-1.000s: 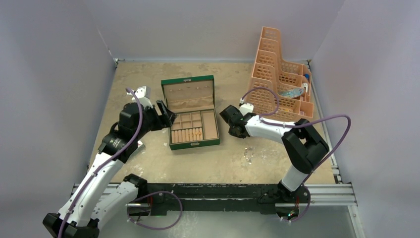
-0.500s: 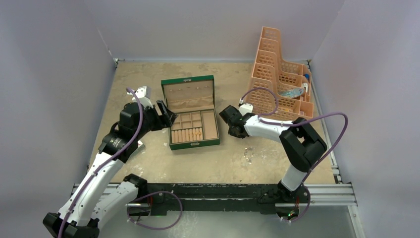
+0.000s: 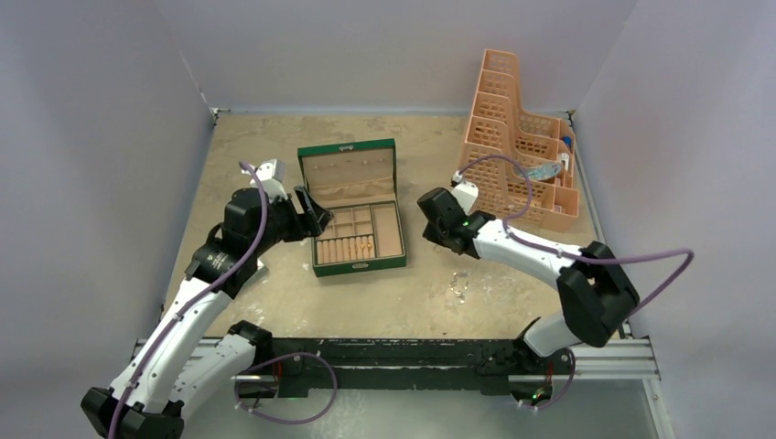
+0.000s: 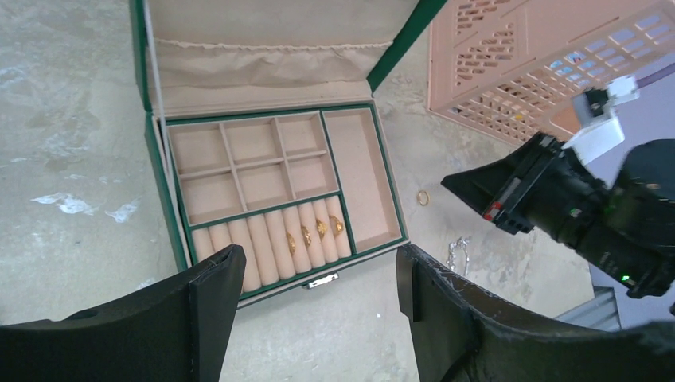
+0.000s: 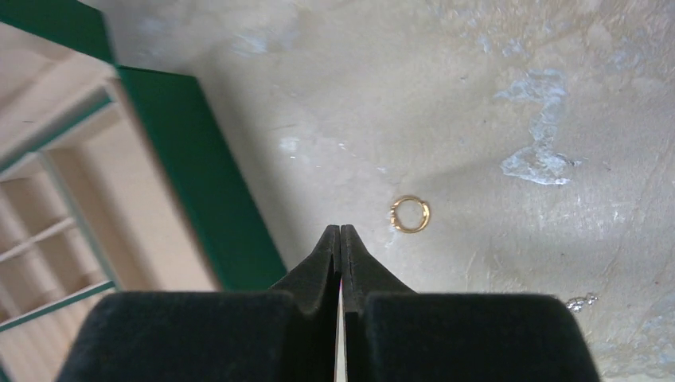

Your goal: Organize the mixed jewelry

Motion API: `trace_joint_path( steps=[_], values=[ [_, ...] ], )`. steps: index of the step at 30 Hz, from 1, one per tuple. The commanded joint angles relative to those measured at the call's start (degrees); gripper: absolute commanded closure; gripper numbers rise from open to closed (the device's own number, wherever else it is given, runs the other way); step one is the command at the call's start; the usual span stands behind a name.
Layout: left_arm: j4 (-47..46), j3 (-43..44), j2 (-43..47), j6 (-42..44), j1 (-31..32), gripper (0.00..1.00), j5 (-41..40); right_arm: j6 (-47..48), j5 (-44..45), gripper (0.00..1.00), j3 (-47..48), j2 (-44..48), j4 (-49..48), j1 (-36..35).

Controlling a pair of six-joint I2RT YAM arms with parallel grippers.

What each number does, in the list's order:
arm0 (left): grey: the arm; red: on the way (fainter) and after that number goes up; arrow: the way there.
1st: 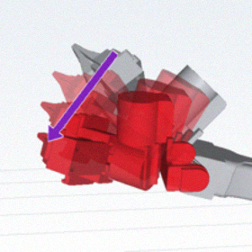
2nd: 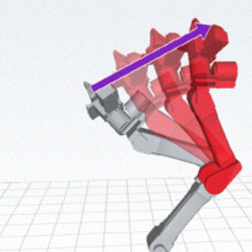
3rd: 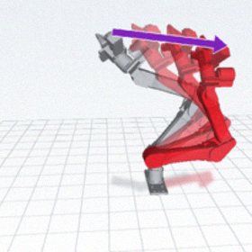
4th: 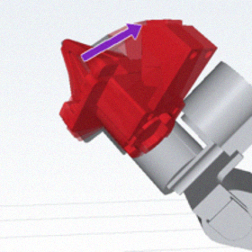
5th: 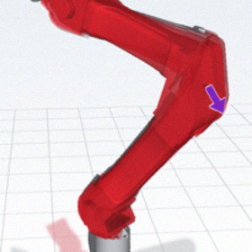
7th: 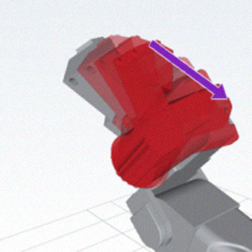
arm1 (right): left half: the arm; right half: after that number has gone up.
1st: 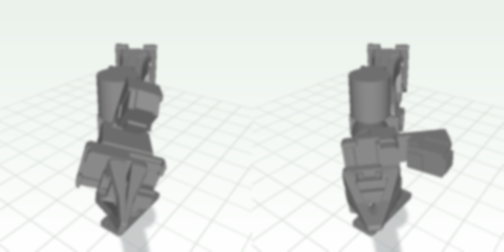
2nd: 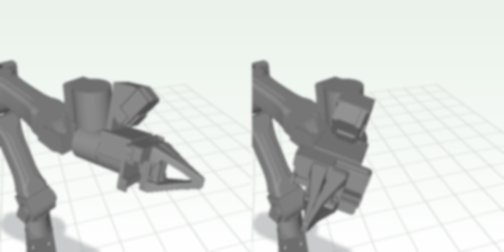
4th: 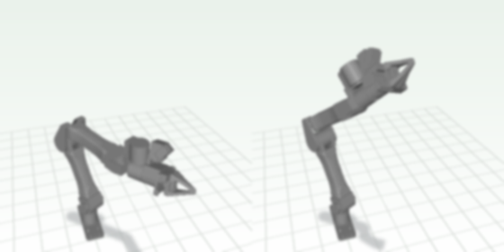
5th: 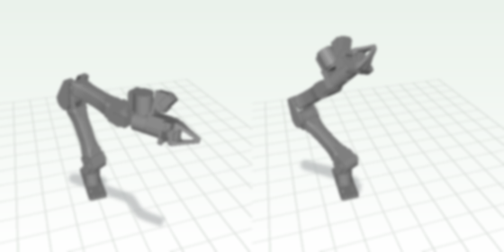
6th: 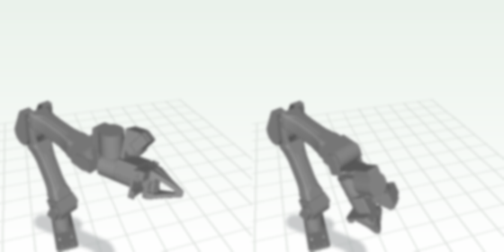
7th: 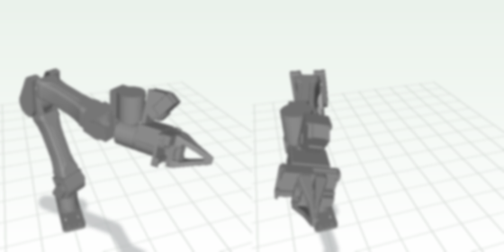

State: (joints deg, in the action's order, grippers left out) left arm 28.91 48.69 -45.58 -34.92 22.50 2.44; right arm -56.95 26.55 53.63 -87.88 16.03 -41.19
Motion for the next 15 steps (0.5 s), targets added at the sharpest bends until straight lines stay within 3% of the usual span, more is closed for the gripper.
trace_joint_path(
  steps=[1, 2, 5, 7, 15],
  values=[
    [-4.4, -1.5, -0.8, -1.8, -0.2, 0.31, 4.7, -0.4, 0.3, 1.0, -1.5, 4.1, -3.8, 0.2],
    [-4.7, -1.8, -1.0, -2.2, -0.3, 0.31, 5.2, -0.4, 0.7, 1.0, -1.3, 3.5, -2.9, 0.2],
    [-5.2, -2.2, -1.3, -2.6, -0.3, 0.31, 5.7, -0.6, 1.0, 0.8, -0.1, 0.6, 0.9, 0.2],
    [-5.1, -2.1, -1.4, -2.5, -0.3, 0.31, 5.4, -0.6, 1.0, 0.73, 0.4, -0.9, 2.2, 0.2],
    [-4.8, -2.3, -1.3, -2.3, -0.3, 0.31, 4.9, 0.4, 0.6, 0.69, 1.7, -5.3, 2.6, 0.2]
  ],
)
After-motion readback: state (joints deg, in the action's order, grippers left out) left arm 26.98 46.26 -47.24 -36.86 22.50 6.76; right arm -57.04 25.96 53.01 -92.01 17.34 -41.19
